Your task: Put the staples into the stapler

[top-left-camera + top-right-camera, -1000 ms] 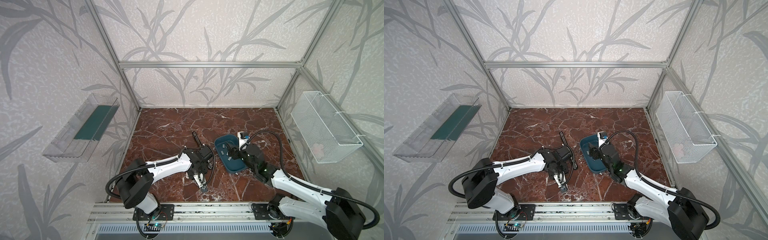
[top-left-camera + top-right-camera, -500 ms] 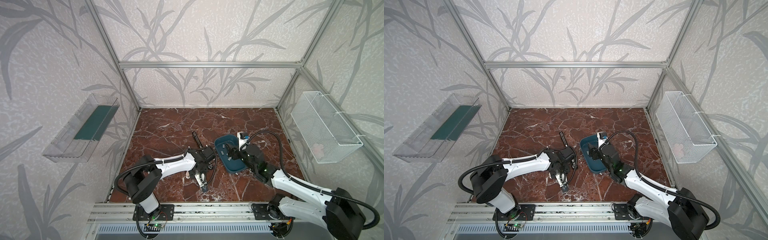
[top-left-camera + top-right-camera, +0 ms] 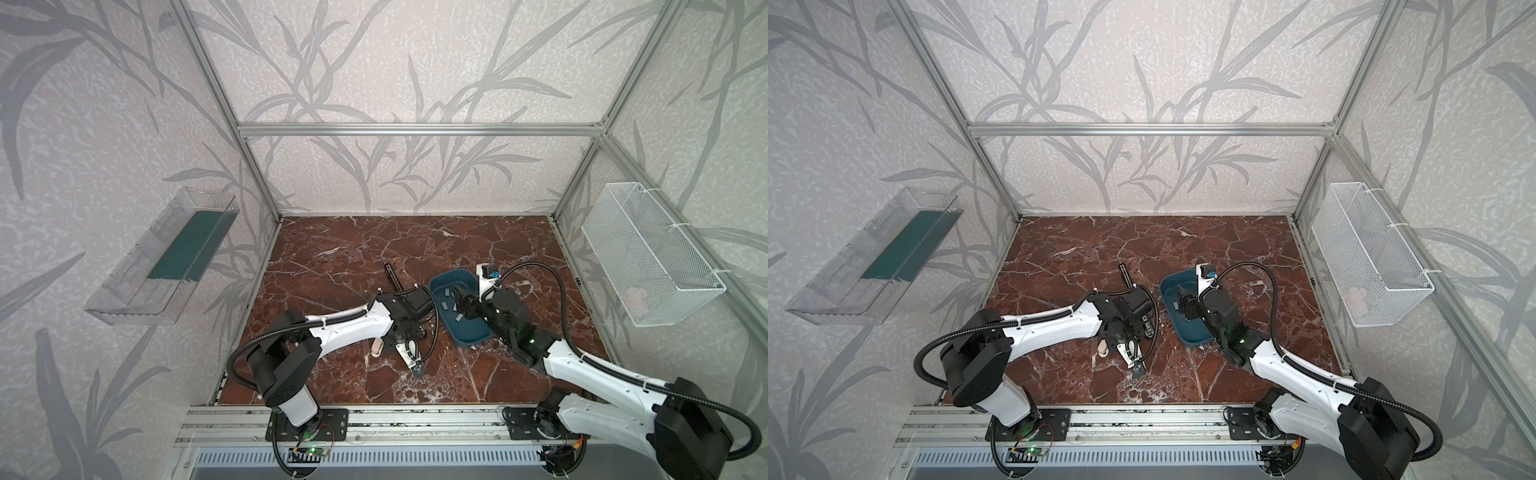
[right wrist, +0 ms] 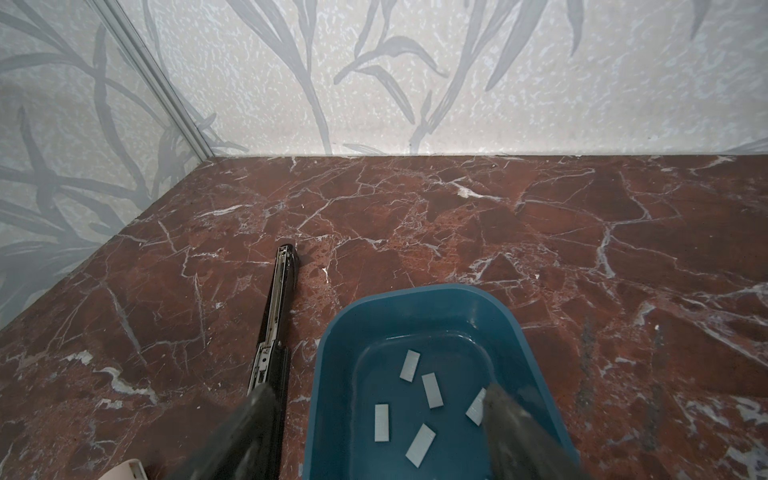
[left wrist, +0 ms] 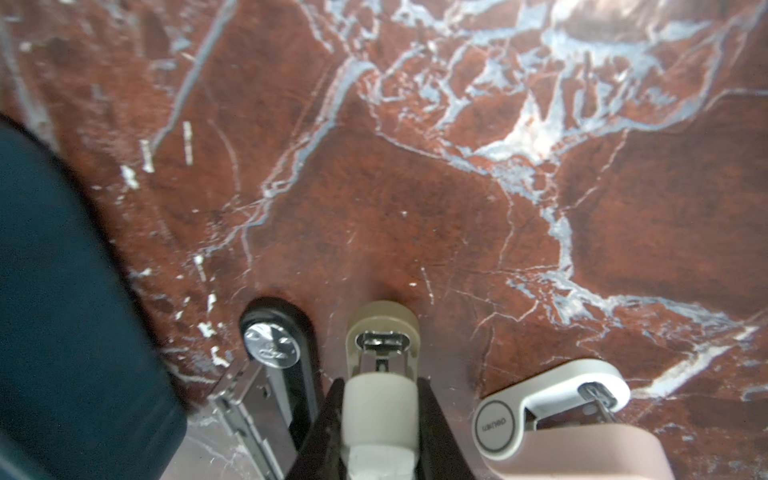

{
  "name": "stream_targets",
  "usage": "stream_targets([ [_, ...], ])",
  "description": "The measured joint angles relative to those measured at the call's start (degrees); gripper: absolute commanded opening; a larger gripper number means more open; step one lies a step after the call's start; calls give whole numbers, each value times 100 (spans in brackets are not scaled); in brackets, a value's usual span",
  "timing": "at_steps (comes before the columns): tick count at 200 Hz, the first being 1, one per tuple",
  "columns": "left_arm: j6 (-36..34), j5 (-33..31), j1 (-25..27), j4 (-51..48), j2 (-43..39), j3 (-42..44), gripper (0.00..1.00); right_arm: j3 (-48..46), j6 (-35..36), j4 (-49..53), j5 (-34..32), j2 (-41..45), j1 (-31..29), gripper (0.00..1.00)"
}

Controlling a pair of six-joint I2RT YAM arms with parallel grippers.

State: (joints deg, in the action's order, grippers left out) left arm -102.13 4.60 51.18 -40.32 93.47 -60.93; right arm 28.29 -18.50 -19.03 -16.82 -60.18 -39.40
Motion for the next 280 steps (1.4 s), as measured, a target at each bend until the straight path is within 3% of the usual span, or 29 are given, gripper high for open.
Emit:
stream_targets([
  [40,442,382,-20,-293,-437,-450,0,0,-39,15,-87,273,0,78],
  [72,1239,535,-72,-33,-1045,-463,0,0,-76,87,-92,332,0,78],
  [135,3794,907,-516,1871,-1447,-562,0,-4,-120,92,-129,581,0,78],
  [165,4944,1119,-887,3390,-1561,267,0,-4,-118,92,-114,623,0,78],
  [183,5425,1268,-1099,3696,-1550,503,0,-4,-116,109,-107,627,0,78],
  [240,5619,1373,-1231,3971,-1567,505,0,-4,35,118,319,793,-81,71],
  [280,5519,1397,-1237,3976,-1567,507,0,-11,501,-334,828,645,-748,71],
])
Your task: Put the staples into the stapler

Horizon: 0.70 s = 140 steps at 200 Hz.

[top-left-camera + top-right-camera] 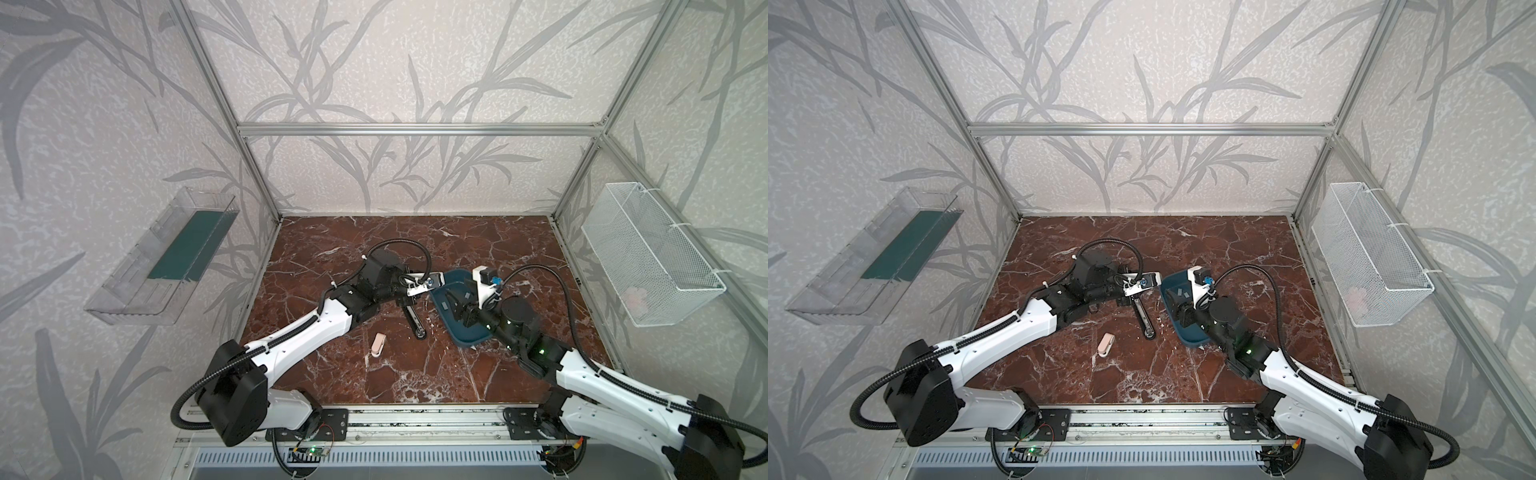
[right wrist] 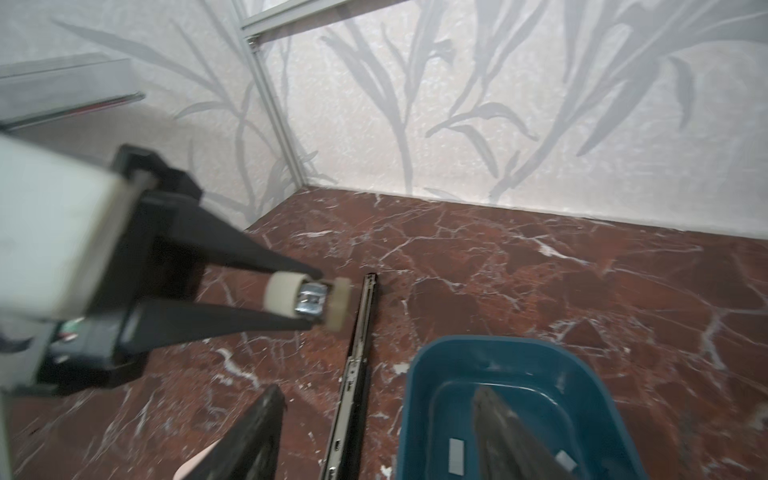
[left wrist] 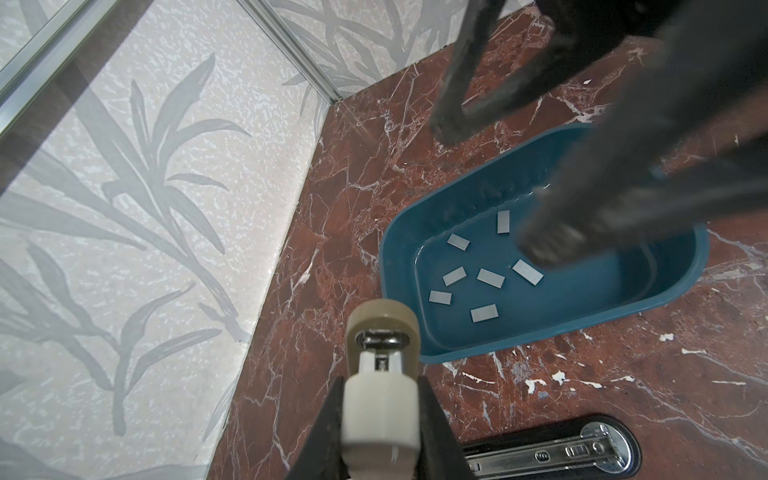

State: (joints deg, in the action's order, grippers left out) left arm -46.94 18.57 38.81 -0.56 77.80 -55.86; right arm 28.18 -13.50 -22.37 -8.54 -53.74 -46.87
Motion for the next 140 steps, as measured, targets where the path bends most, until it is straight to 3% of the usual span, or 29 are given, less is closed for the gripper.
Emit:
stream_targets([
  [21,-72,13,-9,-13,0,0,0,-68,118,-332,216,-17,-219,68],
  [66,-417,284,2,15,-4,205,0,-103,-136,-435,229,-22,-92,56],
  [101,-678,455,83,13,-55,378,0,-103,-616,-415,474,-101,372,55],
  [140,-914,452,313,-24,-103,389,0,-92,-815,-417,802,-431,393,53],
])
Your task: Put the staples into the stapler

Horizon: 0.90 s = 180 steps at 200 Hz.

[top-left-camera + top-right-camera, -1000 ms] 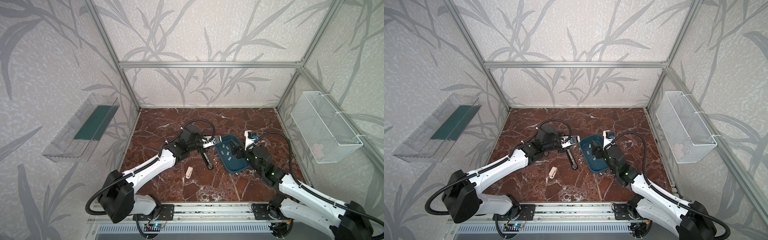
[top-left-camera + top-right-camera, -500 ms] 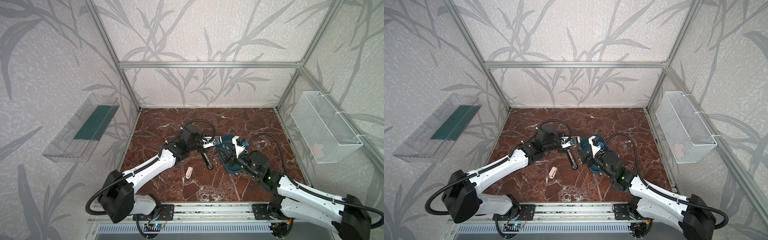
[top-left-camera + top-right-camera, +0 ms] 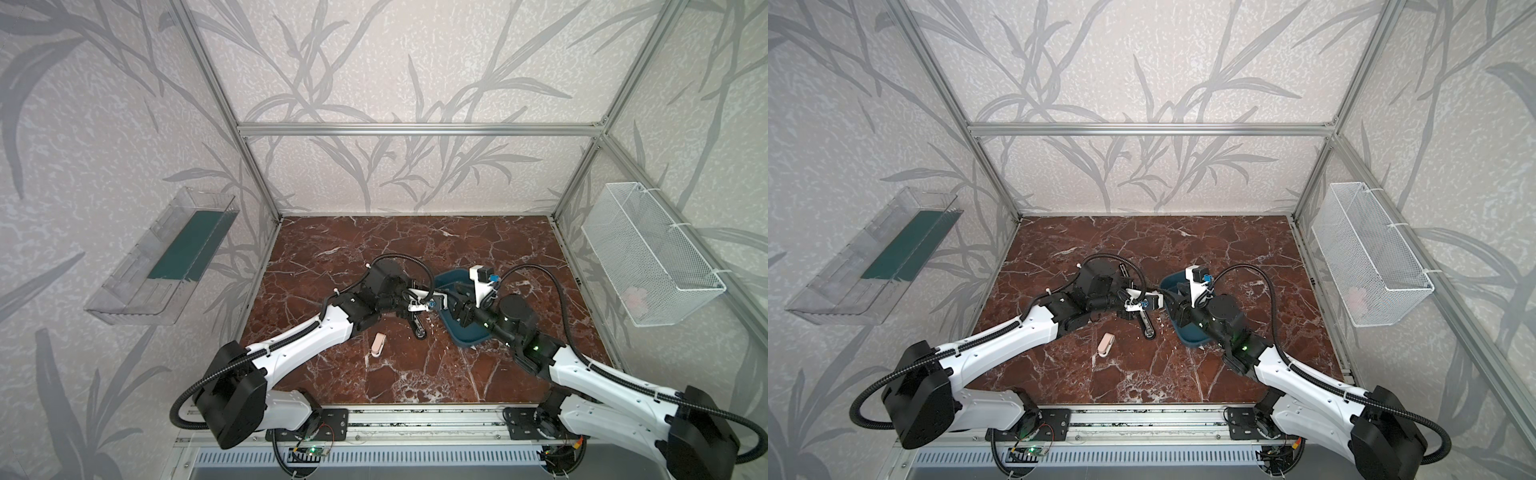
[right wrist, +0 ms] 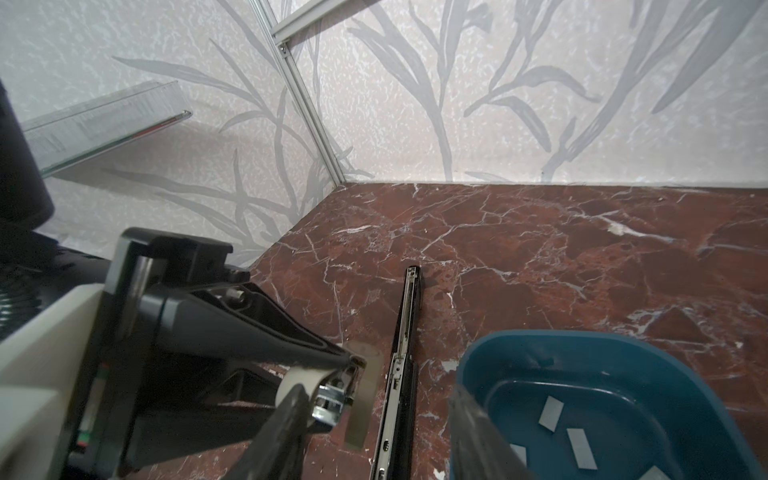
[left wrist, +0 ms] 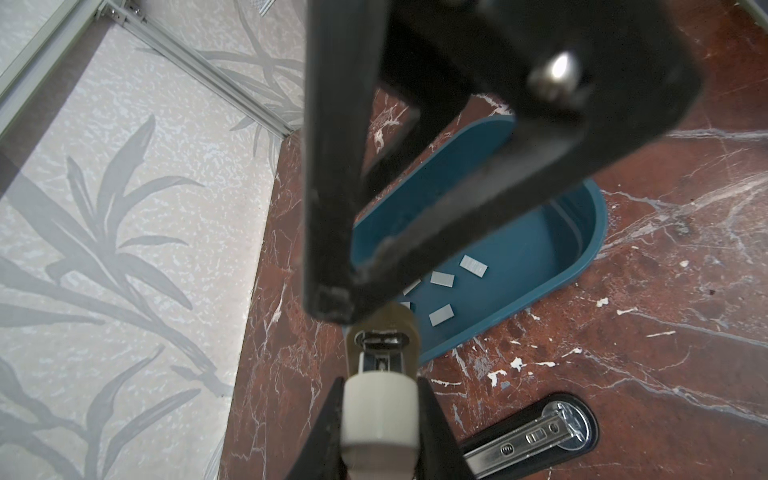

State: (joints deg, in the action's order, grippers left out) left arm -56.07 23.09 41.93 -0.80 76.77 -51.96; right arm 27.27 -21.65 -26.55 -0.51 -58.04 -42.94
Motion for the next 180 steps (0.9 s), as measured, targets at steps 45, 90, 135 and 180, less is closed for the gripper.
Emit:
stream_targets([
  [45,-44,-17,39,-70,-22,0,0,96,-136,79,-15,-337,0,45],
  [90,55,-57,26,-85,-72,28,0,118,-337,22,-144,-444,-35,34],
  [135,398,28,13,-68,-238,74,0,118,-542,-155,-286,-691,-11,24],
  [180,675,400,15,291,-619,85,0,107,-688,-136,-396,-1014,28,22],
])
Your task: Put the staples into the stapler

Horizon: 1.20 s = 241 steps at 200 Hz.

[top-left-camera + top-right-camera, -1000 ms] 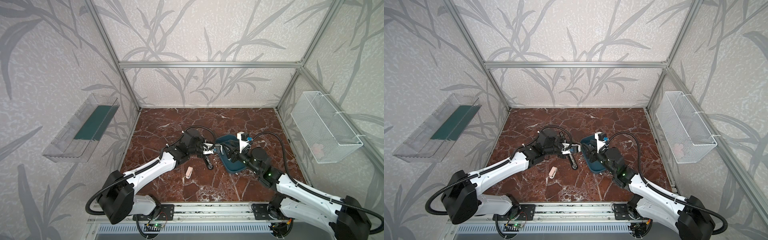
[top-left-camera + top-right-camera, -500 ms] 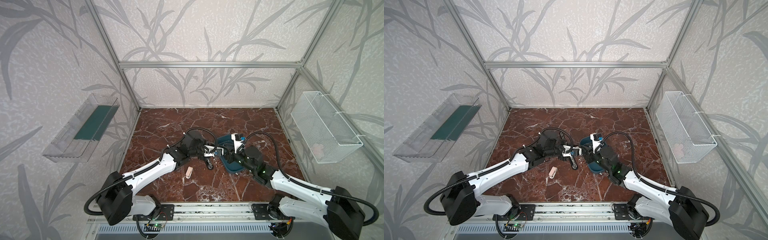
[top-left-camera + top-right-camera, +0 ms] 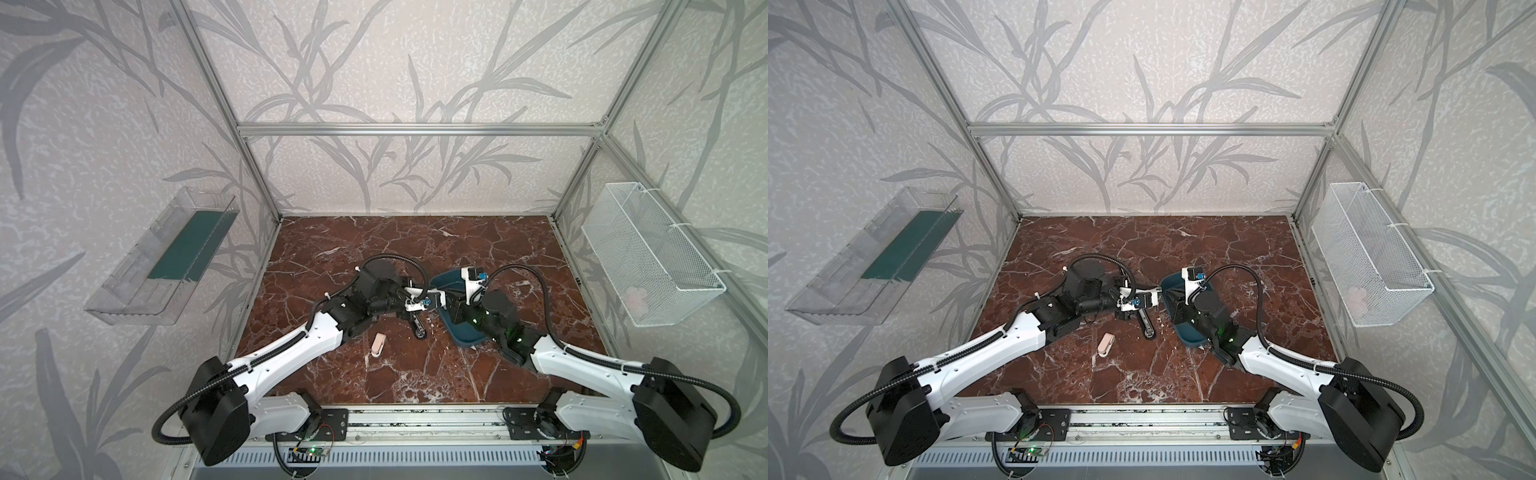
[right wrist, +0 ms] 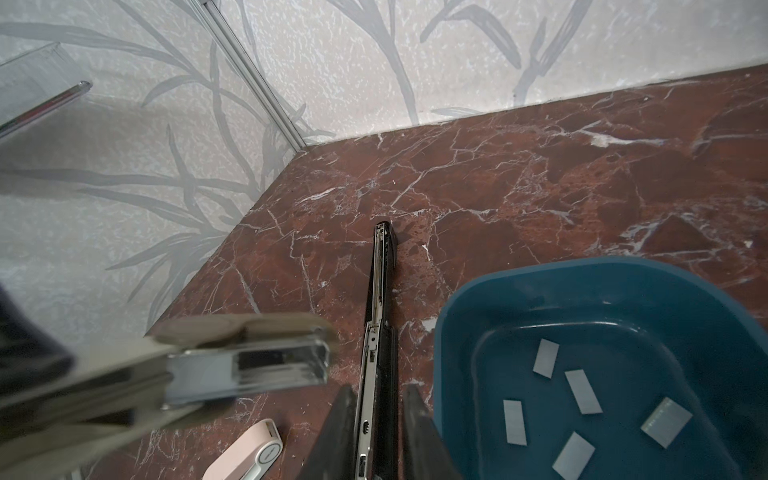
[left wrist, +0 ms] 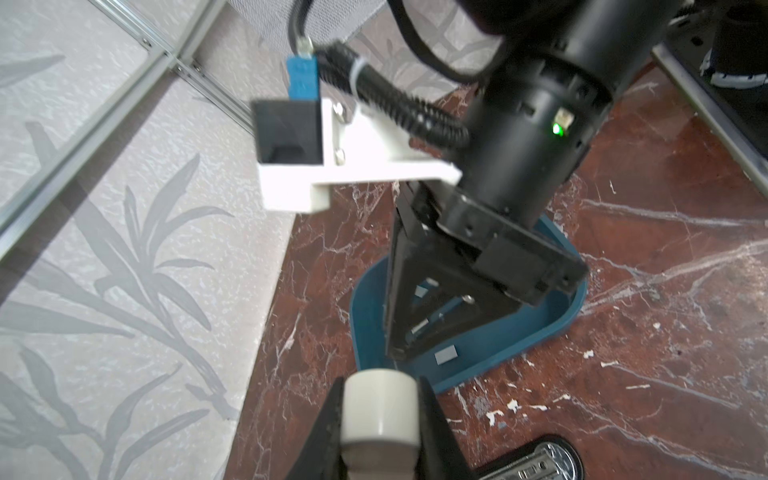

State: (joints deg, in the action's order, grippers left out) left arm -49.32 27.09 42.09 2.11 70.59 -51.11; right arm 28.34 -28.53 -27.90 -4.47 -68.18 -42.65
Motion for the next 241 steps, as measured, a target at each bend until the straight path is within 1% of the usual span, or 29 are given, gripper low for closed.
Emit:
stream_targets([
  [8,31,59,0,39,-28,0,0,0,0,0,2,-11,-4,23],
  [22,48,164,-4,98,-44,0,0,0,7,4,2,-9,-4,30],
  [43,44,219,-68,94,-39,0,0,0,92,15,-50,22,-4,36],
  [52,44,240,-109,96,-39,0,0,-4,173,37,-120,76,-4,41],
  [67,37,254,-243,94,-39,0,0,-46,407,24,-271,232,-4,54],
  [72,31,260,-299,92,-39,0,0,-94,570,-28,-339,315,-4,62],
  [73,31,260,-299,92,-39,0,0,-94,570,-28,-339,315,-4,62],
  [75,31,262,-321,92,-39,0,0,-114,608,-48,-365,337,-4,67],
  [78,28,271,-343,90,-39,0,0,-155,723,-109,-380,376,-4,71],
  [81,24,289,-378,90,-39,0,0,-208,778,-192,-396,413,-4,74],
  [83,24,299,-402,87,-39,0,0,-232,848,-223,-415,431,-4,78],
  [84,24,306,-411,85,-39,0,0,-254,881,-251,-417,444,-4,78],
  [87,24,337,-455,81,-39,0,0,-319,951,-358,-422,481,-4,83],
  [90,22,363,-492,76,-39,0,0,-424,1078,-511,-437,529,-4,84],
  [103,20,601,-682,28,-39,0,0,-793,1565,-1064,-424,632,-4,84],
  [122,-48,1003,-986,-90,-39,0,0,-1180,2374,-1639,-74,629,-11,84],
  [123,-59,1045,-997,-101,-39,0,0,-1202,2507,-1676,-7,627,-15,84],
  [138,-186,1434,-1226,-245,-39,0,0,-1213,3008,-1832,323,581,-94,83],
  [144,-260,1705,-1349,-328,-39,0,0,-1165,3206,-1871,496,549,-151,83],
  [167,-481,2273,-1541,-577,-39,-4,0,-997,3934,-2127,1038,356,-455,83],
  [188,-931,2688,-1578,-1104,-31,-39,0,-990,4299,-2236,1370,212,-610,83],
  [219,-1486,3276,-1578,-1838,68,-216,0,-804,4559,-2017,1705,68,-616,79],
  [241,-1727,3630,-1578,-2155,85,-289,0,-680,4666,-1941,1853,61,-616,73],
])
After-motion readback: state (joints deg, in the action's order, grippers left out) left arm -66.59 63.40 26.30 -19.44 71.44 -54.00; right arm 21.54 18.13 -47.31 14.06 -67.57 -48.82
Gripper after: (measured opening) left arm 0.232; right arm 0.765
